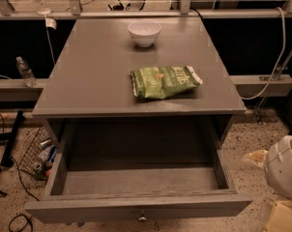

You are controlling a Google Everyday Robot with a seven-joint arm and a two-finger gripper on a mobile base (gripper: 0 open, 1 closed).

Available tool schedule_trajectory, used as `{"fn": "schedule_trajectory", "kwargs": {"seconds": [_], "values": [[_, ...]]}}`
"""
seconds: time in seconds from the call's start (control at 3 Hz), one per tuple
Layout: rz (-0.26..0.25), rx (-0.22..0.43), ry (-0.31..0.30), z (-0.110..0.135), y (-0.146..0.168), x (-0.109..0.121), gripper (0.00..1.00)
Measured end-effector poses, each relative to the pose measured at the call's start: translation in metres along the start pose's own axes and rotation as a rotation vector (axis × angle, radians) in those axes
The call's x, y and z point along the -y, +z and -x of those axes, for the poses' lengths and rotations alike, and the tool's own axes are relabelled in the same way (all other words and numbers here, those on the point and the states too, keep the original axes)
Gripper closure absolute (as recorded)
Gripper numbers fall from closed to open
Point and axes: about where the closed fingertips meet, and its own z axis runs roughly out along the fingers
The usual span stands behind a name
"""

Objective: Close top drawer

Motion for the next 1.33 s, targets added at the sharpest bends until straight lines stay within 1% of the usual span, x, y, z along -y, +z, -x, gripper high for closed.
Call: {"fn": "schedule_trajectory", "kwargs": {"seconds": [0.33,0.67,1.0,1.33], "values": [[0.061,-0.042,0.023,-0.008,0.031,-0.017,0.0],[0.137,-0.132,0.063,-0.016,0.065,-0.037,0.0],[0.137,-0.132,0.063,-0.016,0.065,-0.037,0.0],[0.203,-0.178,0.083,-0.024,0.094,-0.04,0.03]]}}
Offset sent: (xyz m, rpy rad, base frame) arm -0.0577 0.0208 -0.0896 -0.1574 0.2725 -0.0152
